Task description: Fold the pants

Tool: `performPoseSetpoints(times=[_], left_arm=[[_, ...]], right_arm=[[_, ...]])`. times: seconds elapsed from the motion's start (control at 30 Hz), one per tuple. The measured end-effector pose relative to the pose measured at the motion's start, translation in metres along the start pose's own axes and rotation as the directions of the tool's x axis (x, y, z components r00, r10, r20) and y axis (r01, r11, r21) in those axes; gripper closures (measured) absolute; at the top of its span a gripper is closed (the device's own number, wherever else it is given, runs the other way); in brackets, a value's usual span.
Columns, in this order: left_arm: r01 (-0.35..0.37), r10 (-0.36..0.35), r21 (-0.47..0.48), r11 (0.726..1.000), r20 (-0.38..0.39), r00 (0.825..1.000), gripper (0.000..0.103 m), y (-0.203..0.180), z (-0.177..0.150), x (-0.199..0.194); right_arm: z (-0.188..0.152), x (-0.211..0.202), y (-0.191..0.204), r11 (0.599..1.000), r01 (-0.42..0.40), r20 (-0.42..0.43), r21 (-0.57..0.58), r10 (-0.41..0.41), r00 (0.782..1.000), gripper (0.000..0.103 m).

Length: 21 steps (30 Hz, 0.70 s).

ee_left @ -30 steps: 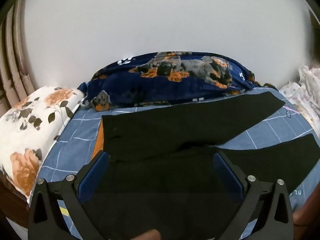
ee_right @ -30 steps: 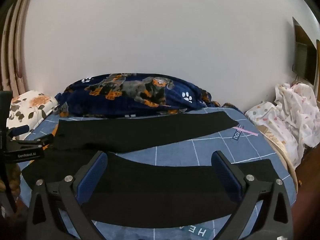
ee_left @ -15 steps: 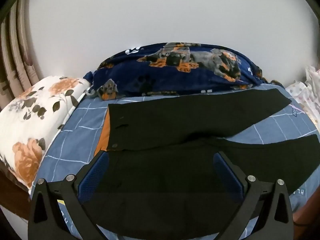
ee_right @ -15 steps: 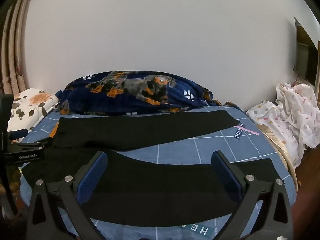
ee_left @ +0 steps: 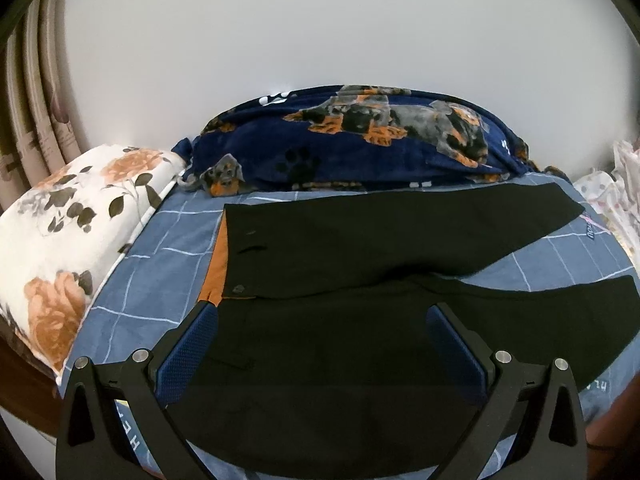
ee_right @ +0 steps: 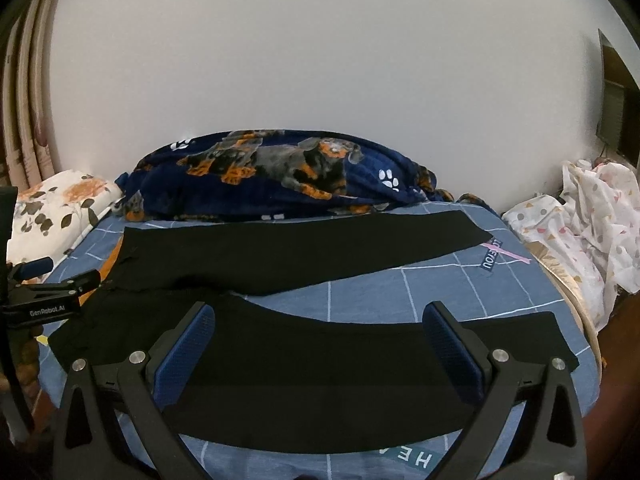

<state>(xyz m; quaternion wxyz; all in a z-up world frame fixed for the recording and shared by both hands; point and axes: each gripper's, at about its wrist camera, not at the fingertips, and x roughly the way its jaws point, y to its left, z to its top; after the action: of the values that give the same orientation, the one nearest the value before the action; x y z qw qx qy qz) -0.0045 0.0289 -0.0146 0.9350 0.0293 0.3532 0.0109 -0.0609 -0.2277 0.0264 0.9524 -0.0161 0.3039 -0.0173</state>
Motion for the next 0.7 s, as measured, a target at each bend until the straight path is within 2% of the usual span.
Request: performPoseSetpoints(times=[0.4, 0.5, 0.57, 0.63, 0.7], left_arm=[[-0.004, 0.004, 0.016, 1.000, -0.023, 1.000, 0.000, 0.004, 0.002, 0.011], [0.049, -0.048, 0.029, 0.998, -0.026, 0.998, 0.000, 0.006, 0.001, 0.016], [0.153, -0.152, 0.018, 0.988, -0.075, 0.986, 0.000, 0.012, -0.001, 0.025], [0.217, -0.219, -0.030, 0.976, -0.141, 0.965, 0.000, 0.021, -0.005, 0.038], [0.280, -0.295, -0.094, 0.955, -0.245, 0.923, 0.000, 0.030, -0.010, 0.055]], right_arm=[[-0.003, 0.010, 0.005, 1.000, -0.017, -0.031, -0.002, 0.017, 0.999, 0.000], [-0.004, 0.013, 0.005, 1.000, -0.020, -0.036, -0.002, 0.019, 0.999, 0.000], [-0.004, 0.015, 0.004, 1.000, -0.022, -0.043, 0.000, 0.022, 0.999, 0.000], [-0.005, 0.018, 0.004, 1.000, -0.026, -0.049, 0.003, 0.026, 0.998, 0.000], [-0.005, 0.021, 0.003, 1.000, -0.027, -0.053, 0.005, 0.027, 0.998, 0.000]])
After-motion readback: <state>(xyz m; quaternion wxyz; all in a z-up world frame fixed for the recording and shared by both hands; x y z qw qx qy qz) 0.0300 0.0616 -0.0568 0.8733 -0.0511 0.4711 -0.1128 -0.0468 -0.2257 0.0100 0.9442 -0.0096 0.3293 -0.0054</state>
